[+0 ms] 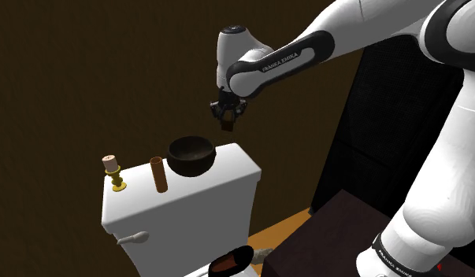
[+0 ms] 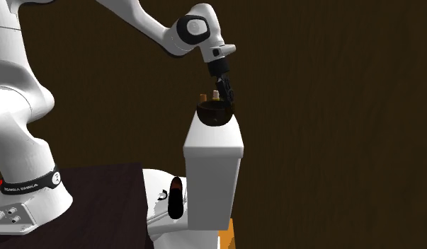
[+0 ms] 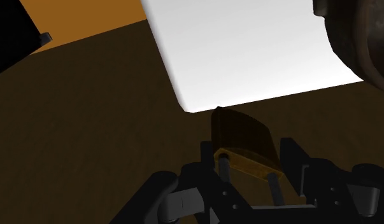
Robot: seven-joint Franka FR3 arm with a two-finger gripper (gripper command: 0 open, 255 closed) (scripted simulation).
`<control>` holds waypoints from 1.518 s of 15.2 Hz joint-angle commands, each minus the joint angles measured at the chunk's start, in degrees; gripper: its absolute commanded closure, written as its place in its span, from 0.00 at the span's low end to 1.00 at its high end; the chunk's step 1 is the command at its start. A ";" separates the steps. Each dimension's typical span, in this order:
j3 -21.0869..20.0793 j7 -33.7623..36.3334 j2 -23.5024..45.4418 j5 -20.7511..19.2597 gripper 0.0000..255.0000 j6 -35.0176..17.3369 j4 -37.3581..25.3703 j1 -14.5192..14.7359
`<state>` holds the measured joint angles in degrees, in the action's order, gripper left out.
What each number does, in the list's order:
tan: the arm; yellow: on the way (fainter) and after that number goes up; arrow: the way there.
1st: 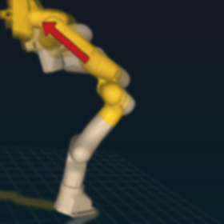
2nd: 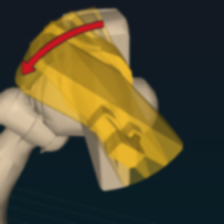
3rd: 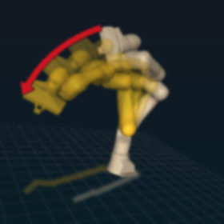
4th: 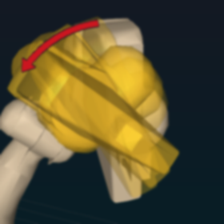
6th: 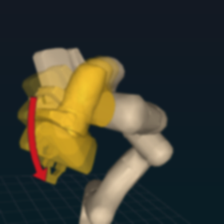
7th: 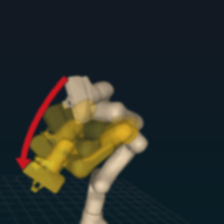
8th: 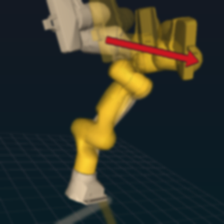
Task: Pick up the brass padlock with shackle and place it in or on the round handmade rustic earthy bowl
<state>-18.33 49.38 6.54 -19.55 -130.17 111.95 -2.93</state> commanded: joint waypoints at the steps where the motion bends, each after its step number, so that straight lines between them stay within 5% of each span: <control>1: -0.14 -0.51 -0.49 0.55 1.00 1.48 -1.05 0.05; 13: -0.47 -3.39 -2.57 2.93 1.00 9.19 -7.13 0.04; 23: -5.93 10.77 3.71 -2.41 1.00 15.50 -15.18 8.54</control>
<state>-23.79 58.87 10.02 -21.62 -115.36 97.27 4.82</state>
